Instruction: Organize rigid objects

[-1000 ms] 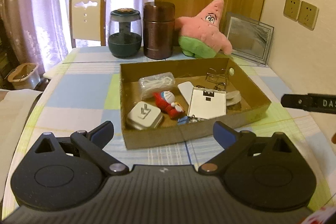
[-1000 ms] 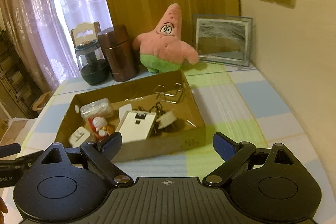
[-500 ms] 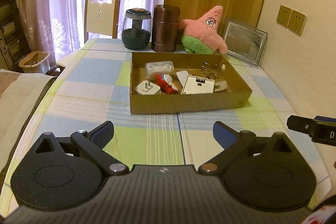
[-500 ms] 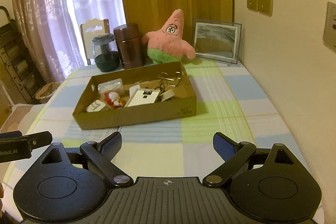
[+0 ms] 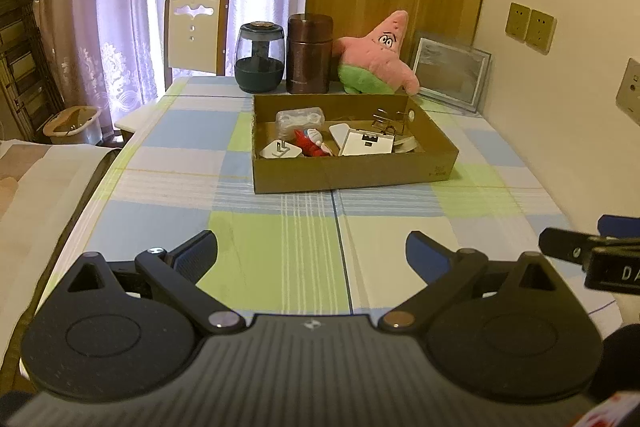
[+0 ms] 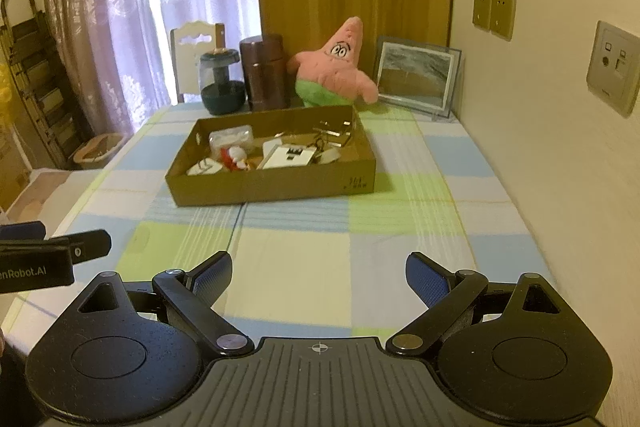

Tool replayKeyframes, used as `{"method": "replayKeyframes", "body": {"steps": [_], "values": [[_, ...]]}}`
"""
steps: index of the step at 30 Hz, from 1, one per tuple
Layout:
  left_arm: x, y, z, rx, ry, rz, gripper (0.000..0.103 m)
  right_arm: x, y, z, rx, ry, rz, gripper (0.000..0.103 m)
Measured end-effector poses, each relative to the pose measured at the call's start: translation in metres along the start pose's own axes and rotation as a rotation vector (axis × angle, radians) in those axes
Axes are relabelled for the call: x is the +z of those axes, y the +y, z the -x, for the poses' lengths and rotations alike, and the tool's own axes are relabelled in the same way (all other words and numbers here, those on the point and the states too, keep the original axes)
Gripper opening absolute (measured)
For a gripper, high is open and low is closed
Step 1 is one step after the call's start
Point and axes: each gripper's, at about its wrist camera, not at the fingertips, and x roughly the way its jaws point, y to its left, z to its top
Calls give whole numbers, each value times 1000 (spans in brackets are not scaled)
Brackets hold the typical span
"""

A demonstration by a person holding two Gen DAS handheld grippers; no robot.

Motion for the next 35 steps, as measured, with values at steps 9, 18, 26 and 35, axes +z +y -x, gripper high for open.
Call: {"method": "replayKeyframes", "body": {"steps": [9, 18, 26, 35], "values": [[-19, 0, 19, 1, 14, -7, 99, -18, 7, 9, 2, 51, 18, 91], [-32, -3, 22, -3, 51, -21, 99, -25, 8, 8, -7, 84, 30, 91], [-35, -4, 18, 4, 72, -24, 99, -29, 9, 6, -6, 96, 30, 91], [-37, -2, 17, 8, 76, -14, 99, -32, 7, 4, -12, 98, 27, 91]]}}
